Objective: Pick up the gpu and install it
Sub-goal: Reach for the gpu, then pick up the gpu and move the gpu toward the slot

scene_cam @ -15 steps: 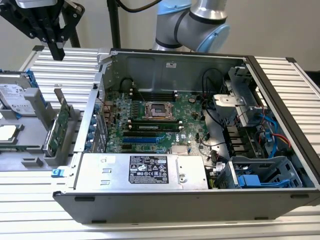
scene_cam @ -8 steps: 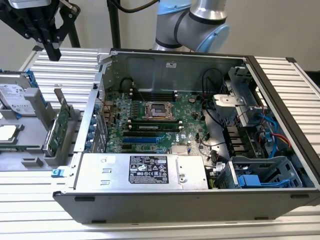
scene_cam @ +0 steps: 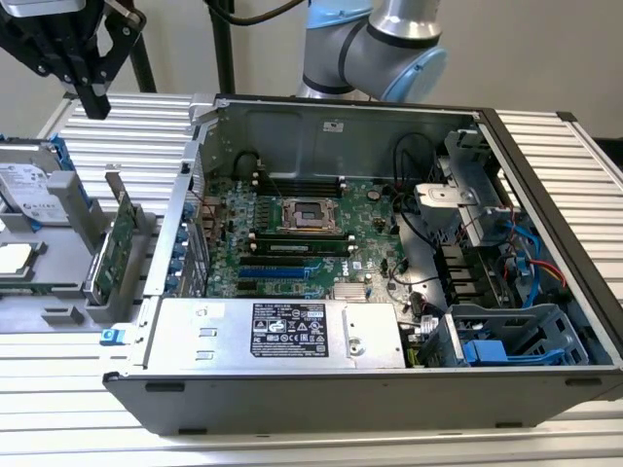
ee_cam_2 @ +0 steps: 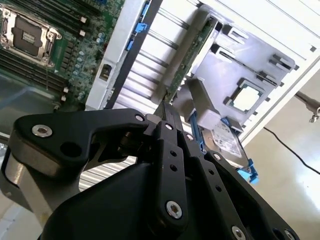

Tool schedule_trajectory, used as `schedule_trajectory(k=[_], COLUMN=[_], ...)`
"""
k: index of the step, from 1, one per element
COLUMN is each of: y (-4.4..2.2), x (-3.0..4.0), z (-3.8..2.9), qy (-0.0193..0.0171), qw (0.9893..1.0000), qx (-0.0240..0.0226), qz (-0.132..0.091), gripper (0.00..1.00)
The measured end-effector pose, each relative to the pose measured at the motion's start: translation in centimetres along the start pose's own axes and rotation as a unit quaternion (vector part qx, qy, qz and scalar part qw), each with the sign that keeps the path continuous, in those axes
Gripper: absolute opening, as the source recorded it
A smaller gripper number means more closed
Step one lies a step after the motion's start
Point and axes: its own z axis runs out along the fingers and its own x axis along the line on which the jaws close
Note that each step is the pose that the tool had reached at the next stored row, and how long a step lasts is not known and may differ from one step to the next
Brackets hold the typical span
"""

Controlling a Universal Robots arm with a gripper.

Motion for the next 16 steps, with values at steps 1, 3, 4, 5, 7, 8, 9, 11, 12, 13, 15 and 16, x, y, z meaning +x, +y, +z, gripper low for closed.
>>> schedule_trajectory(k=[1, 3, 4, 5, 7, 8, 9, 11, 12, 13, 15, 16], y=[-0.03, -0.08, -0.11, -0.14, -0.19, -0.22, -0.24, -0.30, -0.34, -0.37, -0.44, -0.48], x=[0.09, 0.28, 0.38, 0.46, 0.65, 0.74, 0.84, 1.01, 1.10, 1.20, 1.38, 1.47], z=[0.00, -0.01, -0.01, -0.02, -0.02, -0.02, -0.03, -0.04, -0.04, -0.04, -0.05, -0.05], qy=[0.0000, 0.0000, 0.0000, 0.0000, 0.0000, 0.0000, 0.0000, 0.0000, 0.0000, 0.0000, 0.0000, 0.0000], qw=[1.0000, 1.0000, 1.0000, 1.0000, 1.0000, 1.0000, 1.0000, 1.0000, 1.0000, 1.0000, 1.0000, 1.0000], qx=[0.0000, 0.0000, 0.0000, 0.0000, 0.0000, 0.0000, 0.0000, 0.0000, 0.0000, 0.0000, 0.0000, 0.0000], qz=[0.000, 0.000, 0.000, 0.000, 0.000, 0.000, 0.000, 0.000, 0.000, 0.000, 0.000, 0.000], gripper=[0.00, 0.00, 0.00, 0.00, 0.00, 0.00, 0.00, 0.00, 0.00, 0.00, 0.00, 0.00])
